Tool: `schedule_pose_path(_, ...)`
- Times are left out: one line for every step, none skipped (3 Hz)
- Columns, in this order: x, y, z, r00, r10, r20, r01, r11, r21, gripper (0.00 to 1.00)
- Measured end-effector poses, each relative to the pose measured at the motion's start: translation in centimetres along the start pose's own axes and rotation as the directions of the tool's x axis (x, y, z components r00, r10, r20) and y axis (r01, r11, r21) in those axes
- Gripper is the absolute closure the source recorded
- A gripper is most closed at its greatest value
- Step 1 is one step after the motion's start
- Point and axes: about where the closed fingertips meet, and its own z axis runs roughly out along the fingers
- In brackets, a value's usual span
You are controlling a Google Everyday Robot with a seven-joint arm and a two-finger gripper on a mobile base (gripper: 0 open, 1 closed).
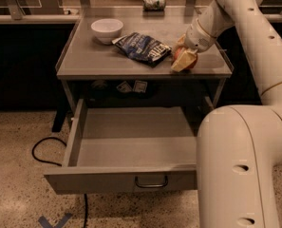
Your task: Place apple into top drawer
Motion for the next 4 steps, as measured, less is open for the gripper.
schedule_pose_path(-4.1, 0.1, -3.0, 0.991, -0.001, -0.133, 0.006, 0.9993, 0.038, 1.00)
schedule_pose_path(-11.2, 0.1, -8.1, 0.955, 0.004, -0.297, 0.042, 0.9881, 0.148, 1.00)
schedule_pose_path(-17.5, 0.4, -11.8, 0.929, 0.032, -0.368, 0.070, 0.9631, 0.260, 1.00)
schedule_pose_path(-19.4, -0.4, -10.9, 0.934, 0.007, -0.356, 0.100, 0.9546, 0.281, 1.00)
